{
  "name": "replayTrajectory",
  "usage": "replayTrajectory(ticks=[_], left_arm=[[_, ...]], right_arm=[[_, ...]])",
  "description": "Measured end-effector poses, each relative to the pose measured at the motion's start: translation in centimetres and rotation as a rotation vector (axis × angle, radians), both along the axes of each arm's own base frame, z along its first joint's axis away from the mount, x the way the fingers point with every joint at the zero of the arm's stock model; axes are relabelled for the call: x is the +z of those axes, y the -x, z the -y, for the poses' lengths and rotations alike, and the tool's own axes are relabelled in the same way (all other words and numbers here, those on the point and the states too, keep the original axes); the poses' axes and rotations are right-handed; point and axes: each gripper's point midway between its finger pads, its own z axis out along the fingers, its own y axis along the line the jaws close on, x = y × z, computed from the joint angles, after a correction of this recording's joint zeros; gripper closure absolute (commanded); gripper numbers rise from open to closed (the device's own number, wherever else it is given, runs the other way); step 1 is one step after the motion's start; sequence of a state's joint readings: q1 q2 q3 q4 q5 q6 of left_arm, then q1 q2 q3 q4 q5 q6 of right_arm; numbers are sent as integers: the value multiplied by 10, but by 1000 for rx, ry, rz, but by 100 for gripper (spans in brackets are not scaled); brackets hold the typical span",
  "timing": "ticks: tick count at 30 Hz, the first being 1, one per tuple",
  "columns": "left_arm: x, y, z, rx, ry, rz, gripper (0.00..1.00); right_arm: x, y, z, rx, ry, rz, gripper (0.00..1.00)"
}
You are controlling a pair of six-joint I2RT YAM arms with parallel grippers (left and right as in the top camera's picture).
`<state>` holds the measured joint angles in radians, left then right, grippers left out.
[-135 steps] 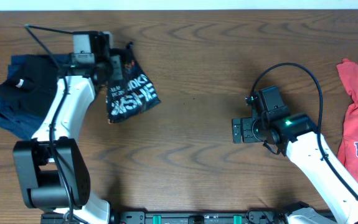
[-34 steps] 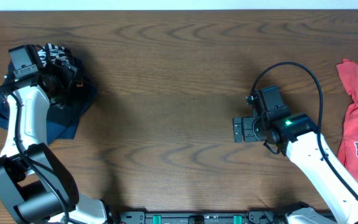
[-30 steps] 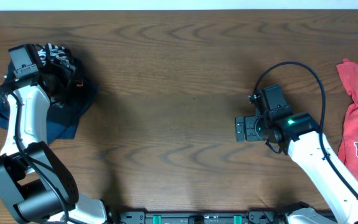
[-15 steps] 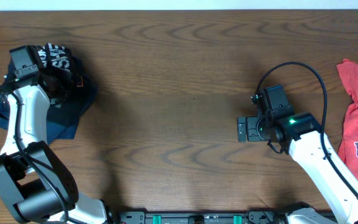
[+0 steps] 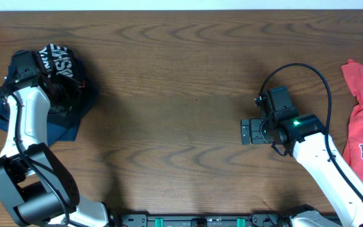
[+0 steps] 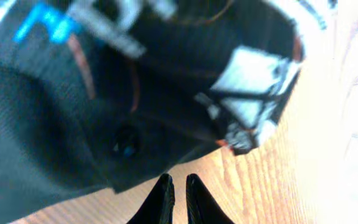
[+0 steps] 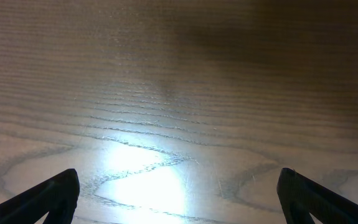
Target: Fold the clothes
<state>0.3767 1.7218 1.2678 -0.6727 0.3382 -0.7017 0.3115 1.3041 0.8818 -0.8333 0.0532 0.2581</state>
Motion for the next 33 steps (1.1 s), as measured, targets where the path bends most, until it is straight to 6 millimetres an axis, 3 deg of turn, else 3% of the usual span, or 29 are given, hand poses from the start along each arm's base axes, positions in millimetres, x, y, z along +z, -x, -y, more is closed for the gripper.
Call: replayTrajectory(ticks=[2, 6, 9, 11, 14, 20, 28, 33], left_arm=[[2, -4, -1, -8, -7, 19, 73], [8, -13, 0, -55, -19, 76, 63], [20, -16, 0, -82, -44, 120, 36], [32, -15, -1, -85, -62, 147, 27], [46, -12, -1, -89, -84, 169, 26], [37, -3, -7, -55, -109, 111, 18], [18, -30, -24, -35, -154, 144, 18], [9, -38, -28, -29, -162, 150, 37]], right_arm=[[0, 0, 0, 0, 0, 0, 1], [0, 0, 0, 0, 0, 0, 1], [0, -1, 0, 0, -1, 3, 1], [0, -1, 0, 0, -2, 5, 1], [1, -2, 0, 0, -2, 7, 1], [1, -2, -1, 0, -2, 7, 1], [0, -1, 0, 0, -2, 6, 1], [0, -1, 0, 0, -1, 4, 1]])
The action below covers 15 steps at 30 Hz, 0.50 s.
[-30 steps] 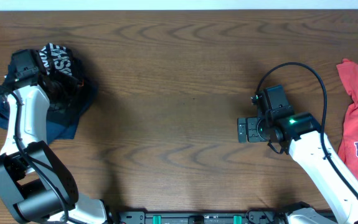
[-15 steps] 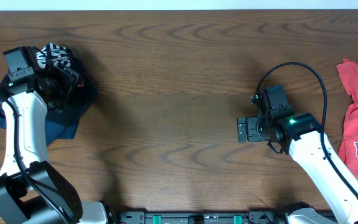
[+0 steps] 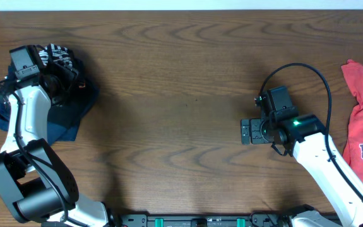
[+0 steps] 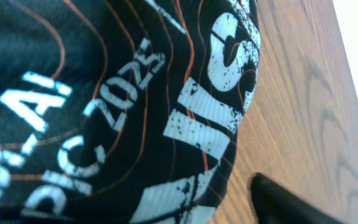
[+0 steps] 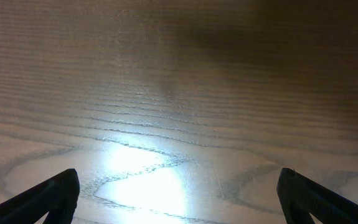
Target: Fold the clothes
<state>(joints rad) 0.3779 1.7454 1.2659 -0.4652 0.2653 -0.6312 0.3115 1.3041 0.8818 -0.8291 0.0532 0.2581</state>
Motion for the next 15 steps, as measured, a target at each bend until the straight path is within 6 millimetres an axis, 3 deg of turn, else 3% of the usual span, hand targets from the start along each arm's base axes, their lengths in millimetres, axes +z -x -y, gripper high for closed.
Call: replayTrajectory(ticks=[4, 10, 12, 15], left_arm=[[0, 0, -1, 1, -4, 1, 48], [0, 0, -1, 4, -5, 0, 87], [0, 0, -1, 3, -7, 0, 93], [0, 0, -1, 1, -7, -1, 94]], right_arm=[[0, 0, 0, 0, 0, 0, 1], [0, 0, 0, 0, 0, 0, 1], [0, 0, 0, 0, 0, 0, 1], [0, 0, 0, 0, 0, 0, 1]])
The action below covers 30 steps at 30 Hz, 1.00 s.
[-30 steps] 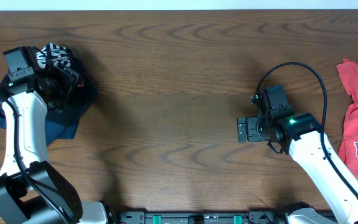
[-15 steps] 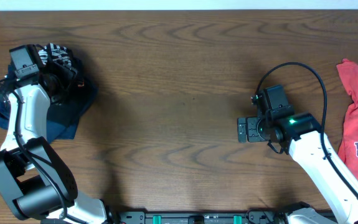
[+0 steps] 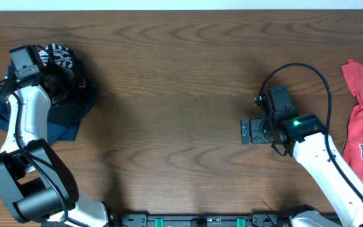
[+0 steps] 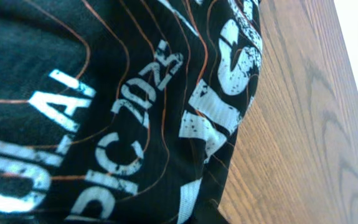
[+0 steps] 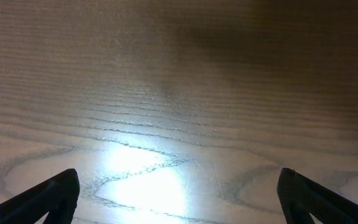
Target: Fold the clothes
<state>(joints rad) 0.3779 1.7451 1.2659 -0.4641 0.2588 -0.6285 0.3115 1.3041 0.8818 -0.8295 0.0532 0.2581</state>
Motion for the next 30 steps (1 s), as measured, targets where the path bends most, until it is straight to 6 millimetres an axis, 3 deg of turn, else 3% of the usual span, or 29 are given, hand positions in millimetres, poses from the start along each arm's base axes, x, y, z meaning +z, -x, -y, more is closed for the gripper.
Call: replayTrajectory(ticks=[6, 15, 23, 30], left_arm=[[-6, 10, 4, 0, 18, -46, 94], [-20, 54, 18, -10, 79, -227, 94], [-1, 72, 6, -5, 64, -219, 94], [31, 77, -3, -7, 12, -140, 94]], right_arm=[[0, 0, 0, 0, 0, 0, 1], [0, 0, 0, 0, 0, 0, 1], [0, 0, 0, 0, 0, 0, 1], [0, 0, 0, 0, 0, 0, 1]])
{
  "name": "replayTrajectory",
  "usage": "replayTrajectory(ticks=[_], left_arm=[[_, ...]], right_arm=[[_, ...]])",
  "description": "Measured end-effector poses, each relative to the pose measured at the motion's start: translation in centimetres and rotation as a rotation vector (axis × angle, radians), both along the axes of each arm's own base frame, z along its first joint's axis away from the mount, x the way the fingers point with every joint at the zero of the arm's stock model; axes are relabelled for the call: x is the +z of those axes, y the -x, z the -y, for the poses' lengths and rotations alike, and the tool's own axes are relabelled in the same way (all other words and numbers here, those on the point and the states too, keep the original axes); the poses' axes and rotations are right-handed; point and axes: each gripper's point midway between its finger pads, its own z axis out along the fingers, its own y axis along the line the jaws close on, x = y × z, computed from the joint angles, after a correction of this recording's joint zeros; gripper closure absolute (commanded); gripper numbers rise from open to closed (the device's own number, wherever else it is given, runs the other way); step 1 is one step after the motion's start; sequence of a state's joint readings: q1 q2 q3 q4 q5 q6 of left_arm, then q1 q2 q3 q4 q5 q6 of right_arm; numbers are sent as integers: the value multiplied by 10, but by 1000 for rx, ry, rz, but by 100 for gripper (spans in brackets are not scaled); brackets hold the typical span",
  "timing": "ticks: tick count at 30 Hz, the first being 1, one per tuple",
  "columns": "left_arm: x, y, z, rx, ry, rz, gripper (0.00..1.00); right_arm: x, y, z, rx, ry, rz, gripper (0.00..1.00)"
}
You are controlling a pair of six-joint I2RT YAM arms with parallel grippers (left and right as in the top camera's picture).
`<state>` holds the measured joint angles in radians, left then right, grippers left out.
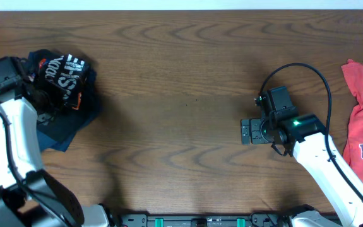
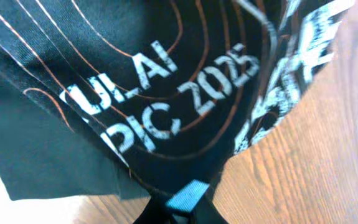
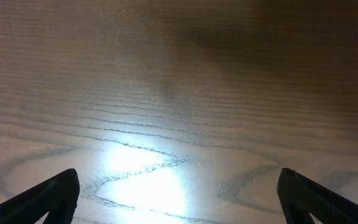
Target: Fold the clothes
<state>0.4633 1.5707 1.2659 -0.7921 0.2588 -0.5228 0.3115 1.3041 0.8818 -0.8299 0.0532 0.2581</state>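
Observation:
A black shirt with white and orange print (image 1: 64, 72) lies bunched on a dark blue garment (image 1: 64, 129) at the table's left. In the left wrist view the black shirt (image 2: 166, 93) fills the frame, and my left gripper (image 2: 182, 208) is shut on its edge at a light blue label (image 2: 188, 194). From overhead the left gripper (image 1: 44, 101) sits at the pile's near-left side. A red shirt lies crumpled at the right edge. My right gripper (image 1: 247, 132) hovers open over bare wood (image 3: 179, 124), holding nothing.
The wooden table (image 1: 181, 75) stretches between the two piles. A black cable (image 1: 295, 66) loops over the right arm. The table's far edge (image 1: 181, 7) meets a white wall.
The left wrist has shifted left and toward the near side. Its gripper is now shut on the black shirt's labelled edge, and the shirt's printed part sits a little further right and nearer.
At first the left fingers were nearly together with nothing between them at the black shirt's edge. Then one finger showed apart beside the printed hem, then closer to it. Now the gripper is shut on the shirt's labelled edge. The right arm stayed still throughout.

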Motion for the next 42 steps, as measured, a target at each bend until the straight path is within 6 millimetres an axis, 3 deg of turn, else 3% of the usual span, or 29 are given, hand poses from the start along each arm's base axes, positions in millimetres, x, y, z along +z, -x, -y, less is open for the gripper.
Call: replayTrajectory(ticks=[9, 11, 12, 14, 27, 32, 35, 39, 42], left_arm=[[-3, 29, 8, -16, 6, -104, 90], [-3, 30, 7, -22, 0, -108, 60], [-3, 31, 8, -21, 2, -113, 50], [-4, 34, 8, -19, 1, -125, 41], [-5, 39, 9, -29, -1, -145, 41], [15, 33, 15, -82, -27, -63, 41], [33, 30, 29, -163, -68, -5, 37], [52, 23, 72, -367, -123, 66, 26], [54, 19, 108, -533, -155, 79, 20]], right_arm=[[0, 0, 0, 0, 0, 0, 1], [0, 0, 0, 0, 0, 0, 1], [0, 0, 0, 0, 0, 0, 1], [0, 0, 0, 0, 0, -1, 1], [-1, 3, 1, 0, 4, -13, 1], [1, -2, -1, 1, -7, 8, 1], [4, -10, -10, 13, -50, 42, 1], [12, -24, -22, 25, -111, 101, 1], [19, -36, -28, 24, -143, 154, 1]])
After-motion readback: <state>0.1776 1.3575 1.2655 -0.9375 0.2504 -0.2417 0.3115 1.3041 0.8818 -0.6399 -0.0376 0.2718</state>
